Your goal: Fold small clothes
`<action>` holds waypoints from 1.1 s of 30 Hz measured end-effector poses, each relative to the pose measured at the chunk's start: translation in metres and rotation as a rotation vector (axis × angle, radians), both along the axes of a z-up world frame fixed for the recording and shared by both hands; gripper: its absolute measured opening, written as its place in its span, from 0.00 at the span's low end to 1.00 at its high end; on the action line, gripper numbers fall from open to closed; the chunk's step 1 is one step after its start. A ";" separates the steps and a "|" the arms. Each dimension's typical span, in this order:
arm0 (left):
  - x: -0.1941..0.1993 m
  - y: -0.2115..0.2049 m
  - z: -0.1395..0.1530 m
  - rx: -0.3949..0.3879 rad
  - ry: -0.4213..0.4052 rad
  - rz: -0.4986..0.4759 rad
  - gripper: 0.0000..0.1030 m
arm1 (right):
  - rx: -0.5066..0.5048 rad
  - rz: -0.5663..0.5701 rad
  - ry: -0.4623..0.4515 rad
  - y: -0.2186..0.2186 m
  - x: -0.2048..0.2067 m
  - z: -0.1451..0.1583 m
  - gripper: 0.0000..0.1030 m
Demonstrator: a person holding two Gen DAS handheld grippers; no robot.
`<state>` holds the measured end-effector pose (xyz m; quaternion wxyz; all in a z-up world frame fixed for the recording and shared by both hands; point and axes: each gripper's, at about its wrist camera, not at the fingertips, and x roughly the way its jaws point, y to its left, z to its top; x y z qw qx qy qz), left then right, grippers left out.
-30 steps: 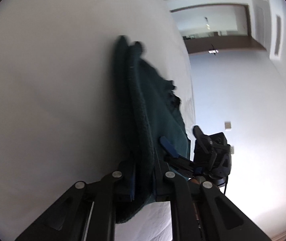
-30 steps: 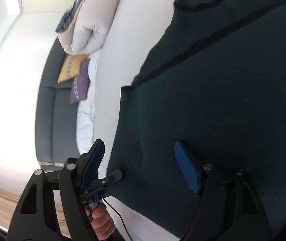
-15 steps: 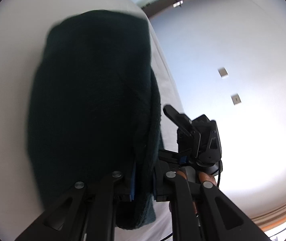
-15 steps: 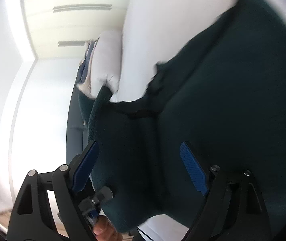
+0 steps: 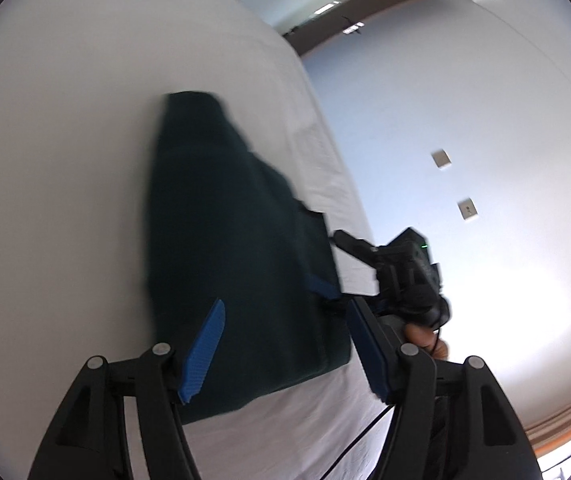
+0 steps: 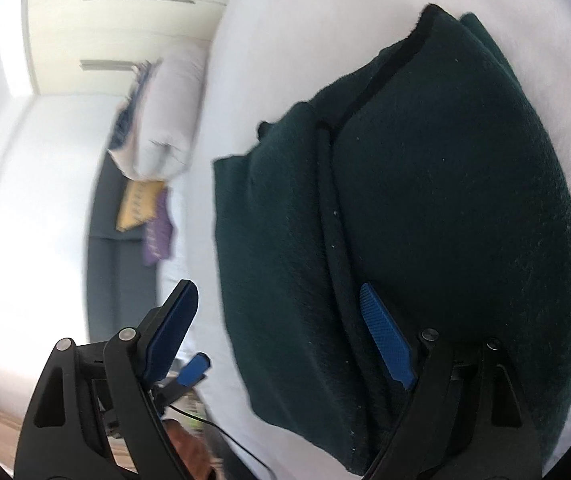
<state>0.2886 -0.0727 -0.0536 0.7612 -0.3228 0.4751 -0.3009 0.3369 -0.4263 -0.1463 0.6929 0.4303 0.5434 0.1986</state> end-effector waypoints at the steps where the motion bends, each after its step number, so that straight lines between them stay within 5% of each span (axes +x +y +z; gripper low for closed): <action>1: -0.003 0.009 -0.008 -0.012 0.019 0.012 0.63 | -0.029 0.008 0.003 0.006 0.001 0.002 0.80; 4: -0.009 0.016 -0.022 -0.023 0.048 0.027 0.63 | -0.146 0.058 0.003 0.026 0.004 0.007 0.71; 9: -0.014 0.013 -0.027 -0.019 0.046 0.003 0.63 | -0.290 0.135 0.005 0.049 0.005 0.012 0.31; 12: -0.015 0.009 -0.030 -0.020 0.058 -0.012 0.63 | -0.301 0.124 0.020 0.040 0.002 0.005 0.18; 25: -0.012 -0.014 -0.021 -0.006 0.049 -0.045 0.63 | -0.416 0.037 -0.090 -0.015 -0.015 0.055 0.12; 33: -0.011 -0.037 -0.021 0.036 0.039 -0.105 0.63 | -0.467 -0.016 -0.042 -0.072 -0.030 0.036 0.12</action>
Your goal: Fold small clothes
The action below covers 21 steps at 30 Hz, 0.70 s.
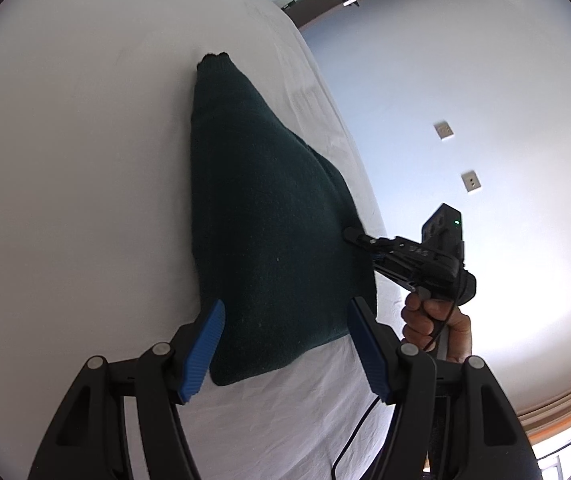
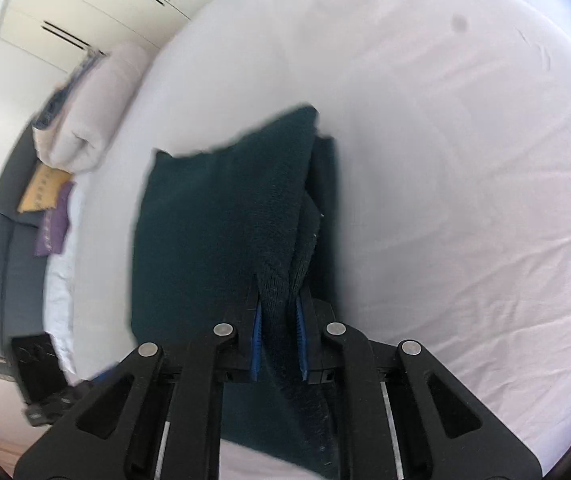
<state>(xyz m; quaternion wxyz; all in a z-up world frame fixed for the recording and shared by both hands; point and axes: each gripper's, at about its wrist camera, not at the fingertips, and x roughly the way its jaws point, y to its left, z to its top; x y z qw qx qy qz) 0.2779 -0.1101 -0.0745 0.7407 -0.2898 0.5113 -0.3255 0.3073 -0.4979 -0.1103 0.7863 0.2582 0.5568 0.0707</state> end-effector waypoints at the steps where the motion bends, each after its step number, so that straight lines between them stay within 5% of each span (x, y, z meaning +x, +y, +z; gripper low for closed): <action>1: 0.001 -0.003 0.000 0.003 0.001 -0.004 0.63 | -0.002 -0.004 0.006 0.001 0.003 -0.006 0.12; 9: 0.005 -0.031 0.011 0.125 -0.080 -0.031 0.63 | 0.061 -0.069 -0.025 -0.006 -0.009 -0.030 0.21; 16: 0.016 -0.070 0.026 0.319 -0.261 -0.057 0.63 | -0.100 -0.064 -0.193 0.025 -0.047 0.027 0.21; 19: 0.024 -0.095 0.018 0.459 -0.301 -0.072 0.63 | -0.181 0.028 -0.210 0.054 -0.057 0.025 0.21; 21: 0.024 -0.107 0.011 0.540 -0.314 -0.095 0.63 | -0.218 0.076 -0.143 0.063 -0.058 0.005 0.21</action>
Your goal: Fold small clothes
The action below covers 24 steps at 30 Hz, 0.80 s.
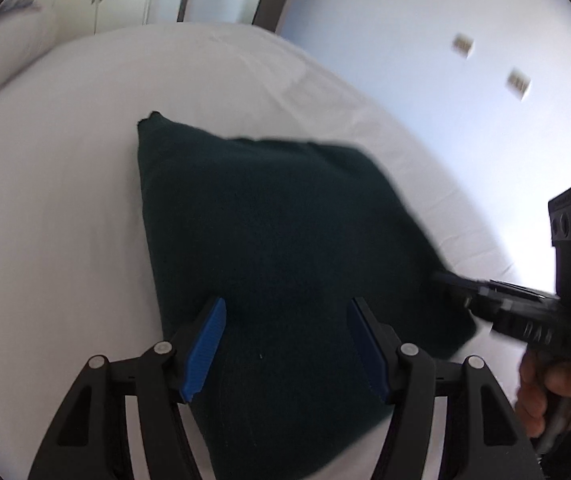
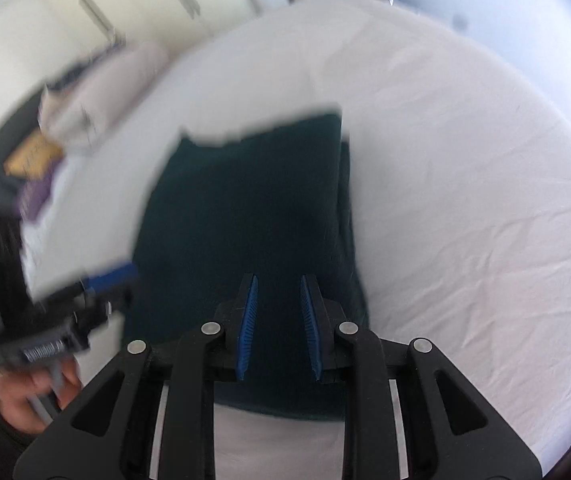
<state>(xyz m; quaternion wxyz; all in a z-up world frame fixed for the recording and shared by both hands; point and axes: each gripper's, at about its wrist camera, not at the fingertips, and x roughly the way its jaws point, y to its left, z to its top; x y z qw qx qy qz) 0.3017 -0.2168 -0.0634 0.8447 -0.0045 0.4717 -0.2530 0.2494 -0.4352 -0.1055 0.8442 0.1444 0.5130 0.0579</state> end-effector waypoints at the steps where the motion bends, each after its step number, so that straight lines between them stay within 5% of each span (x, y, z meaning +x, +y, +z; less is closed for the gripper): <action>1: -0.002 -0.008 -0.004 0.052 -0.015 -0.015 0.63 | -0.001 -0.001 0.034 -0.002 -0.003 -0.016 0.20; 5: -0.016 -0.027 -0.015 0.195 -0.075 -0.068 0.71 | 0.035 0.023 -0.043 -0.008 -0.019 -0.030 0.20; 11: -0.017 -0.024 -0.016 0.195 -0.085 -0.062 0.74 | 0.070 -0.007 -0.067 -0.029 -0.025 -0.004 0.21; 13: -0.020 -0.023 -0.013 0.201 -0.093 -0.062 0.75 | 0.095 -0.047 -0.074 -0.045 -0.025 0.003 0.30; 15: -0.019 -0.022 -0.004 0.190 -0.090 -0.052 0.75 | 0.130 -0.091 -0.062 -0.060 -0.011 0.005 0.63; 16: -0.021 -0.017 0.003 0.170 -0.088 -0.043 0.76 | 0.145 -0.102 -0.071 -0.066 -0.004 0.005 0.69; 20: -0.015 0.011 0.028 0.094 -0.129 0.037 0.98 | 0.230 -0.074 -0.054 -0.069 0.023 0.002 0.71; 24: 0.020 0.038 0.022 0.030 -0.046 0.115 0.99 | 0.280 -0.044 0.061 -0.058 0.063 -0.019 0.71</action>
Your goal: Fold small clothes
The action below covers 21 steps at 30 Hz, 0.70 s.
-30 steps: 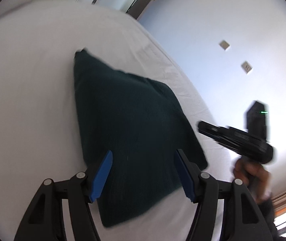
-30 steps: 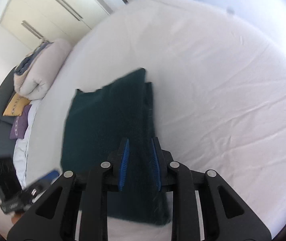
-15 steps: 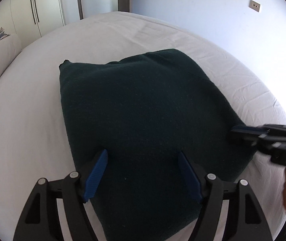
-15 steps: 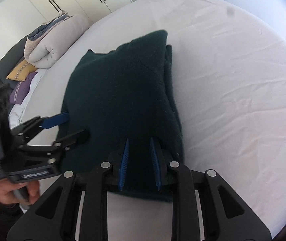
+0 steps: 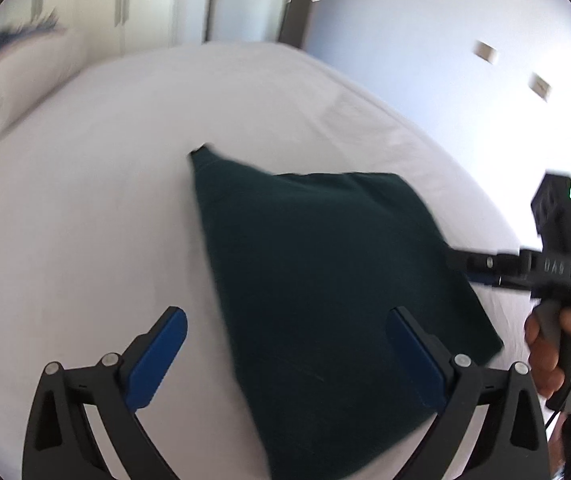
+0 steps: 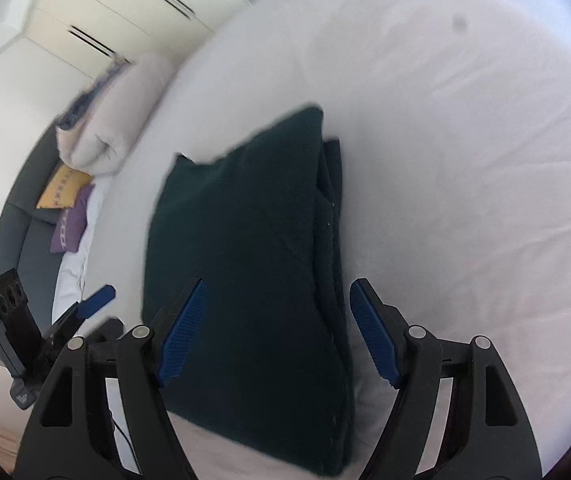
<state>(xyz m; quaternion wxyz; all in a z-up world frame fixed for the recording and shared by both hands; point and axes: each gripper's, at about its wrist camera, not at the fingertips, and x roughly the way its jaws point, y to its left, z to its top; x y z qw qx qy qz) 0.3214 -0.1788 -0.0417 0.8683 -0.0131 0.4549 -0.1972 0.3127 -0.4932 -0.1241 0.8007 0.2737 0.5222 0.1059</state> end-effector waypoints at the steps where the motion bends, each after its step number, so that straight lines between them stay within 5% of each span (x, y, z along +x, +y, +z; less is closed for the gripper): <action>1: 0.013 0.008 -0.009 -0.027 0.045 0.020 0.99 | 0.021 -0.011 0.027 -0.001 0.009 -0.008 0.71; 5: 0.046 0.017 -0.042 -0.089 0.209 0.057 0.96 | 0.115 -0.032 0.072 0.002 0.030 -0.029 0.71; 8: 0.065 0.014 -0.063 -0.191 0.319 0.063 0.94 | 0.070 0.001 0.078 0.018 0.043 -0.036 0.68; 10: 0.071 0.006 -0.062 -0.196 0.322 0.046 0.83 | 0.018 0.022 0.084 0.025 0.049 -0.036 0.57; 11: 0.073 0.000 -0.061 -0.202 0.330 0.025 0.69 | -0.019 0.029 0.095 0.028 0.053 -0.037 0.46; 14: 0.075 -0.015 -0.054 -0.114 0.309 0.007 0.57 | -0.072 0.039 0.104 0.034 0.061 -0.038 0.33; 21: 0.042 -0.027 -0.017 0.037 0.200 -0.007 0.41 | -0.558 0.139 -0.043 0.117 0.038 0.009 0.19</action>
